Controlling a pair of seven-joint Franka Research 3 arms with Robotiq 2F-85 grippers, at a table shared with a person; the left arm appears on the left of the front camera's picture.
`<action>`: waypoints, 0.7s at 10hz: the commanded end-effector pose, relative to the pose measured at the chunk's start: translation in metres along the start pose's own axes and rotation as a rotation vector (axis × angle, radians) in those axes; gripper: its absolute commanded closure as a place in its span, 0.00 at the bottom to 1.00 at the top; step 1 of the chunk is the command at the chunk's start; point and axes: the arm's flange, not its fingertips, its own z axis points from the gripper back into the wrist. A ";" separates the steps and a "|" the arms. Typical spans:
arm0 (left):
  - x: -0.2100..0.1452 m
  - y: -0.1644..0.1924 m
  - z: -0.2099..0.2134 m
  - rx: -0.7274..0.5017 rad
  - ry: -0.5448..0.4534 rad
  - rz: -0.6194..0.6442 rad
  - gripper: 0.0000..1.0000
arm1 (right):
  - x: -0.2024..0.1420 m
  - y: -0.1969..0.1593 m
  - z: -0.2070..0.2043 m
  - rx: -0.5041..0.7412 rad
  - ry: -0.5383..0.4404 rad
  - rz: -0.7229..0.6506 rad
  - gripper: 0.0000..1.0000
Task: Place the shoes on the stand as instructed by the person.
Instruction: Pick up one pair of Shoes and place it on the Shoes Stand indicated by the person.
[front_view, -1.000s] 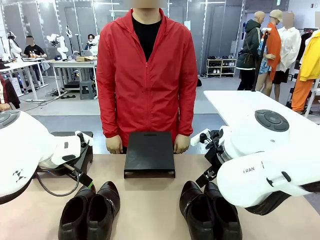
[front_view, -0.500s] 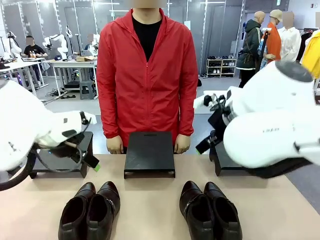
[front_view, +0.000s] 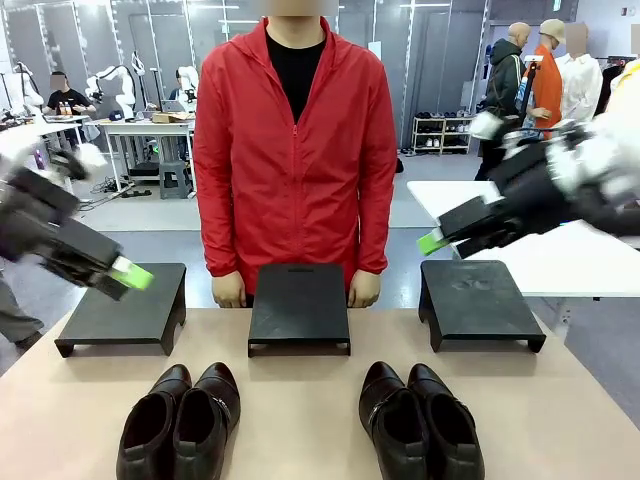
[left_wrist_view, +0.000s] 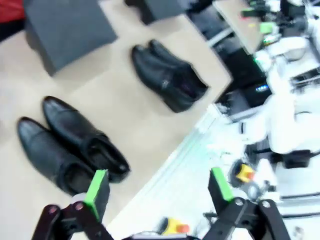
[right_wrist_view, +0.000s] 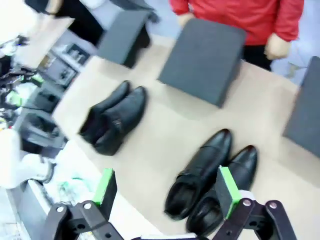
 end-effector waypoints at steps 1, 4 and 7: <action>-0.026 0.027 0.048 -0.115 -0.079 0.120 0.00 | -0.036 -0.031 0.044 0.137 -0.079 -0.101 0.00; -0.080 0.055 0.113 -0.218 -0.308 0.287 0.00 | -0.102 -0.064 0.117 0.199 -0.212 -0.214 0.00; -0.143 0.074 0.155 -0.207 -0.428 0.397 0.00 | -0.159 -0.081 0.158 0.162 -0.294 -0.306 0.00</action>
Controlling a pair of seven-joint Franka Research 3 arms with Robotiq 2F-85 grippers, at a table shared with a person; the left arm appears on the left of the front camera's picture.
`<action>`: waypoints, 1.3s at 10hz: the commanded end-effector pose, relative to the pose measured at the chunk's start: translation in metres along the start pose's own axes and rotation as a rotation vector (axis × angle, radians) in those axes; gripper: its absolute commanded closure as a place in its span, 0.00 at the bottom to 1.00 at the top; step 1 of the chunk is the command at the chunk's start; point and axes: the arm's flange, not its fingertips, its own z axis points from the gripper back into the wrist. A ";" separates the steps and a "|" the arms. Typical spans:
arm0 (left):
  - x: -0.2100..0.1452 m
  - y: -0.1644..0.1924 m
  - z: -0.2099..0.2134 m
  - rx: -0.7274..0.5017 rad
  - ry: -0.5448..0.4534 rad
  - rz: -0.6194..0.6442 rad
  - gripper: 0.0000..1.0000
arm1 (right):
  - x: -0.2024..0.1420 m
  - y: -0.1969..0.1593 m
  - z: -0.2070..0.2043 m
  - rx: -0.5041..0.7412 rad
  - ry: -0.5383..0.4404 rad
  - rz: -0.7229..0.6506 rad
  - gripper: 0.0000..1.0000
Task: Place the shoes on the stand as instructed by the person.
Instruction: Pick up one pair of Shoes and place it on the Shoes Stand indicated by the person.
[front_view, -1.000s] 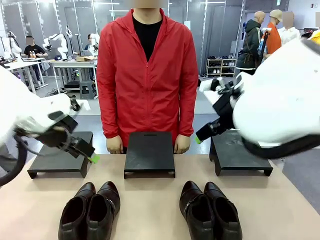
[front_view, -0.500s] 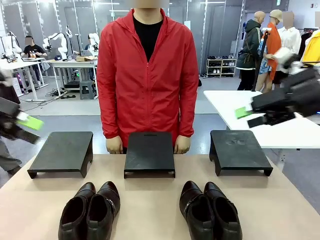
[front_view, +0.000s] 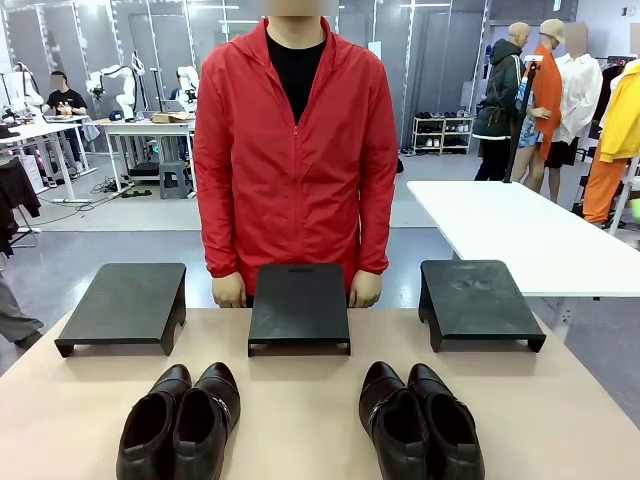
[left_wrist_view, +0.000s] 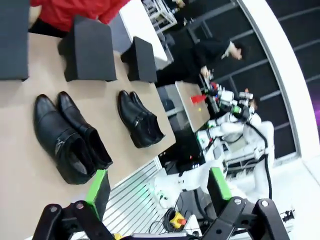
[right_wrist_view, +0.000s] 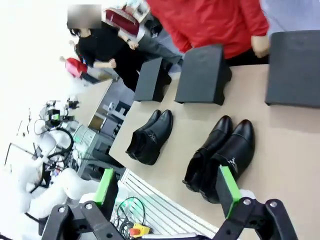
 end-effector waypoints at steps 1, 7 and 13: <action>-0.033 0.012 0.013 -0.009 -0.062 0.034 0.00 | -0.068 -0.018 -0.001 0.004 -0.056 -0.026 0.00; -0.029 0.013 0.064 0.046 -0.152 0.074 0.00 | -0.088 -0.041 0.019 -0.036 -0.177 -0.054 0.00; -0.029 0.013 0.064 0.046 -0.152 0.074 0.00 | -0.041 -0.039 0.073 -0.032 -0.117 -0.109 0.00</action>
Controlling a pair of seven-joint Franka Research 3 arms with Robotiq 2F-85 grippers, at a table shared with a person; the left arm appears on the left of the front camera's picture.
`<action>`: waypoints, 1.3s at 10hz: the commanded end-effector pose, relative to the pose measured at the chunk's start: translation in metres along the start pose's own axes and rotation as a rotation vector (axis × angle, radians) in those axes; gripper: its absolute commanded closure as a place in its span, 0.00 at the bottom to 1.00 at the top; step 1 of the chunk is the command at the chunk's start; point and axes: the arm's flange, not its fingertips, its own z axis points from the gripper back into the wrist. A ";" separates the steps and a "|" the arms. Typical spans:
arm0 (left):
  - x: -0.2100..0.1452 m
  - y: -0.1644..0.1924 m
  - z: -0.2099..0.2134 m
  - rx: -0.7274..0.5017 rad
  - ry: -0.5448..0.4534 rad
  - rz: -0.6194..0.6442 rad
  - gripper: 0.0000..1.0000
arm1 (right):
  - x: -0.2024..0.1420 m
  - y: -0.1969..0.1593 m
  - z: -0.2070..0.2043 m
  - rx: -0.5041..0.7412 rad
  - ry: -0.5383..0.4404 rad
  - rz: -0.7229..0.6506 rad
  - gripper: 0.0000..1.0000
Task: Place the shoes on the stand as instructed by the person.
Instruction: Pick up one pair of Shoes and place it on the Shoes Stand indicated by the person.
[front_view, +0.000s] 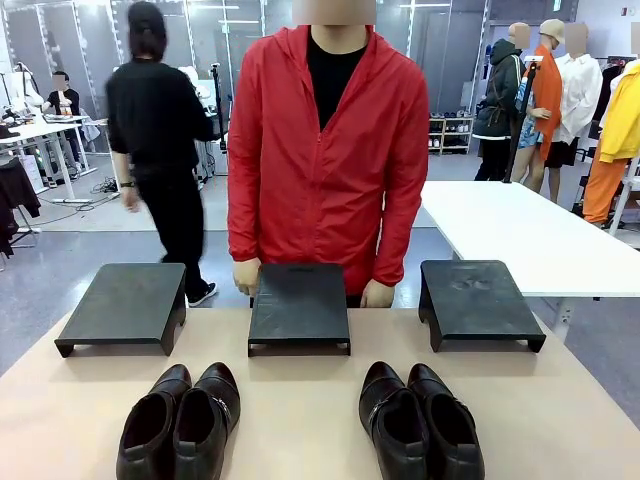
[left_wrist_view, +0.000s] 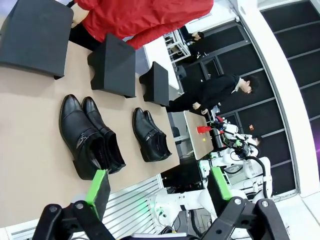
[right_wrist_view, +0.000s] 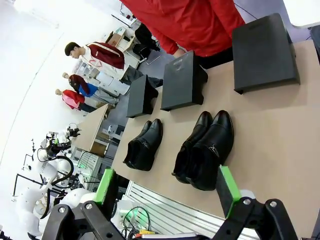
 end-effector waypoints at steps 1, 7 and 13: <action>0.003 -0.001 -0.001 -0.021 0.000 -0.020 0.00 | 0.002 0.001 0.001 0.007 -0.004 0.019 0.00; 0.003 -0.001 -0.001 -0.021 0.000 -0.020 0.00 | 0.002 0.001 0.001 0.007 -0.004 0.019 0.00; 0.003 -0.001 -0.001 -0.021 0.000 -0.020 0.00 | 0.002 0.001 0.001 0.007 -0.004 0.019 0.00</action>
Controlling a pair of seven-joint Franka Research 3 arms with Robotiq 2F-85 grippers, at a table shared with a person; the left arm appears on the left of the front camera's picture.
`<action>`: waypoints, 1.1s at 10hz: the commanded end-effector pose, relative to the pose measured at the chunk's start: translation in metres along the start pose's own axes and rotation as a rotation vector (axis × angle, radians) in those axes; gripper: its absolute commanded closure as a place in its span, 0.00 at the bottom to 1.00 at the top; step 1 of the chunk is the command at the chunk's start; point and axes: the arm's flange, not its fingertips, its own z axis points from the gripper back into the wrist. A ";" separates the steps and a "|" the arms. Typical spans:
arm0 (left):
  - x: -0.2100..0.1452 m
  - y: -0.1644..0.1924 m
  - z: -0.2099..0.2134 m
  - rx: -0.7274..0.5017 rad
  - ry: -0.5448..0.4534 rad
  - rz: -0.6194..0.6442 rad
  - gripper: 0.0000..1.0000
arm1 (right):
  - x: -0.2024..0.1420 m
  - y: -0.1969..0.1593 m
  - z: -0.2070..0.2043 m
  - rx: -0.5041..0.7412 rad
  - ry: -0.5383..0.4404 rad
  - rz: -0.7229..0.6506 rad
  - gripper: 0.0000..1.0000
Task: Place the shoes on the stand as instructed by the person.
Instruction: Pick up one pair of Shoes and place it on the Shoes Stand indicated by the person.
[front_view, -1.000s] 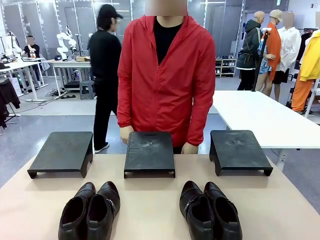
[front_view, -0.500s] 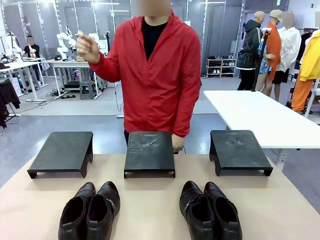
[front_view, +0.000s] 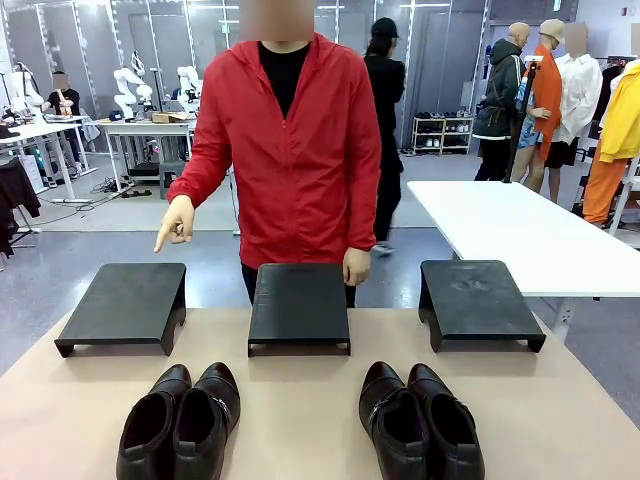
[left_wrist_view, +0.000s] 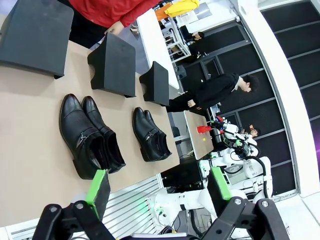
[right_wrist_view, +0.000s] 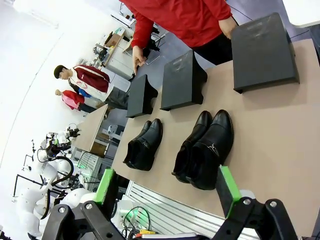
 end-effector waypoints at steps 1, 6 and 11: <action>0.003 0.000 -0.001 -0.022 -0.001 -0.021 0.00 | 0.003 0.001 0.000 0.010 -0.004 0.022 0.00; -0.001 -0.054 -0.100 0.267 0.193 -0.021 0.00 | 0.003 0.001 0.000 0.010 -0.004 0.022 0.00; -0.037 -0.102 -0.249 0.734 0.470 -0.047 0.00 | 0.003 0.001 0.000 0.010 -0.004 0.022 0.00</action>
